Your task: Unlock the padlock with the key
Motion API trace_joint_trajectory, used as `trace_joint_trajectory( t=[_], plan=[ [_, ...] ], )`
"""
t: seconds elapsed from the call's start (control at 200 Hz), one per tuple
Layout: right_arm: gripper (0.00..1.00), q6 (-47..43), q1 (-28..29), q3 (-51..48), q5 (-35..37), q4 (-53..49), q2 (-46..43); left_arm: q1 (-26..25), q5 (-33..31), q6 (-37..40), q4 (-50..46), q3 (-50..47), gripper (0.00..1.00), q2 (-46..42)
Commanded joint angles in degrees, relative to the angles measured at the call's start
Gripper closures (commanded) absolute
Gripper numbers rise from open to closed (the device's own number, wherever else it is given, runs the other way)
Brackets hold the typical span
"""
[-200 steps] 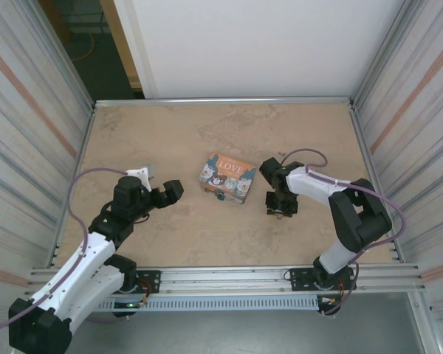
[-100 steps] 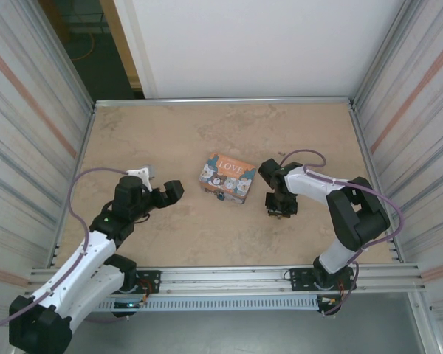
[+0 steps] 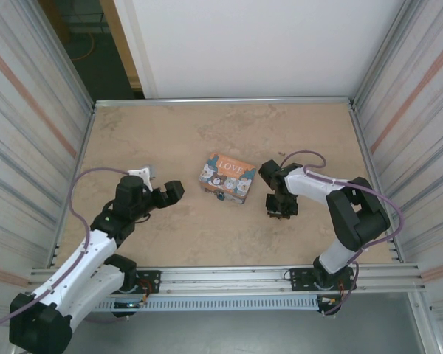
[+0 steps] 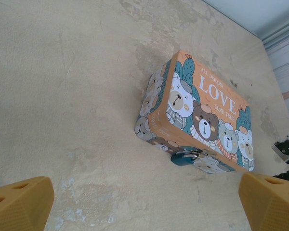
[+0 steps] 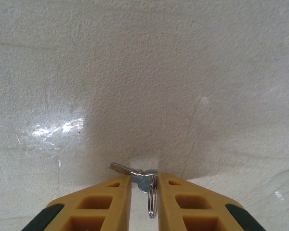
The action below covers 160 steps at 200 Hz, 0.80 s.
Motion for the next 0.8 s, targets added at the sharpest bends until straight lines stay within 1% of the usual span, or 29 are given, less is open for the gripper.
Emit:
trace_joint_trajectory(
  t=[0.0,0.296,0.441,0.546,0.656,0.797],
  plan=[
    [0.83,0.99,0.5,-1.6,1.19,-1.76,-0.34,0.13,-0.46,1.27,0.66,1.08,0.01,0.21],
    [1.0,0.39,0.5,-2.13,0.19,-1.12,-2.78,0.07,-1.03,2.1,-0.74,2.52,0.01,0.01],
    [1.0,-0.71,0.5,-2.73,-1.3,1.37,-5.97,0.21,-0.7,1.35,-1.05,3.09,0.01,-0.82],
    [1.0,-1.33,0.5,-2.83,-2.34,3.13,-8.8,0.57,1.0,-0.72,-0.82,3.44,0.01,-1.03],
    [1.0,-1.93,0.46,-2.55,-4.11,5.04,-12.01,1.09,3.69,-4.85,-0.1,3.97,0.01,-0.71],
    [1.0,-2.48,0.46,-1.38,-6.55,6.94,-15.56,1.93,7.86,-12.27,1.29,5.09,0.01,1.13]
  ],
)
